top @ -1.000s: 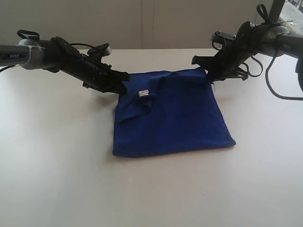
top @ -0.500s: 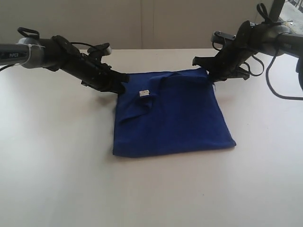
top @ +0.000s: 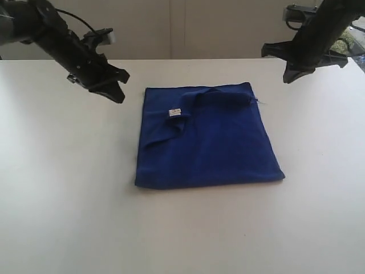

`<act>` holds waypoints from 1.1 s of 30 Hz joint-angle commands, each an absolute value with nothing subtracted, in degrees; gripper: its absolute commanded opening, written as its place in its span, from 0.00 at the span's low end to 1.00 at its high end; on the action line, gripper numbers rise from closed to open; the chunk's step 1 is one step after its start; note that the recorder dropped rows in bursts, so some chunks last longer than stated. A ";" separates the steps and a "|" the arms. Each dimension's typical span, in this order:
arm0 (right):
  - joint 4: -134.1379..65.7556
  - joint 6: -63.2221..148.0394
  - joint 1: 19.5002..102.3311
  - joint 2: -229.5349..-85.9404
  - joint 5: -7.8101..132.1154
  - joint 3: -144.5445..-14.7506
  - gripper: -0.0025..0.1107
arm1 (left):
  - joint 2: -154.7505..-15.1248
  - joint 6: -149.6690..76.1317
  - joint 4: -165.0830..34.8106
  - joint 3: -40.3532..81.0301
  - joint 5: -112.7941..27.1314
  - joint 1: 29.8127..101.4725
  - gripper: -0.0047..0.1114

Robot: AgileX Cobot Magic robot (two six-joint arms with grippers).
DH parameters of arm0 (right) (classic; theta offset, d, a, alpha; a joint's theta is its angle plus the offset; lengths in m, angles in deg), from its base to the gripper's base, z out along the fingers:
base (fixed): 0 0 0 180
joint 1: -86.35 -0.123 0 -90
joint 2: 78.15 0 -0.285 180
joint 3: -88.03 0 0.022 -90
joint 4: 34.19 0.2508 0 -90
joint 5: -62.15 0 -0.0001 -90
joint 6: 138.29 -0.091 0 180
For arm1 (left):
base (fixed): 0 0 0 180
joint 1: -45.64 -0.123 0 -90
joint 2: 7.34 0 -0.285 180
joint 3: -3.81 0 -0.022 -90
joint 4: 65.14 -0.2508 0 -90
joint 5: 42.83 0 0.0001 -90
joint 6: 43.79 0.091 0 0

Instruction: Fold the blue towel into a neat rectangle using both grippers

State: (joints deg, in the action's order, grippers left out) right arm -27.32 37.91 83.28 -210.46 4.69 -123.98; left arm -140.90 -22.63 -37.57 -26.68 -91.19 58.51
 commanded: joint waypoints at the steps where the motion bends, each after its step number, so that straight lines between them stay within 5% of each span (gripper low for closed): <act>1: -27.67 39.13 80.14 -195.81 8.08 -104.50 0.02 | -129.59 -29.42 -45.19 -16.48 -94.68 63.00 0.04; 5: -27.67 39.13 76.51 -184.18 15.85 -84.95 0.02 | -120.02 -34.10 -45.77 -1.24 -86.94 69.43 0.04; 11: -27.57 38.92 75.58 -182.75 23.50 -74.27 0.02 | -119.47 -38.17 -45.77 7.68 -73.60 77.75 0.04; 33: -26.29 41.08 75.45 -192.54 24.53 -73.37 0.02 | -128.67 -37.55 -50.19 8.50 -73.27 77.75 0.04</act>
State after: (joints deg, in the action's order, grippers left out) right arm -26.17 40.89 75.44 -192.50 25.54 -73.55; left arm -128.36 -38.14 -47.58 8.02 -71.09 77.51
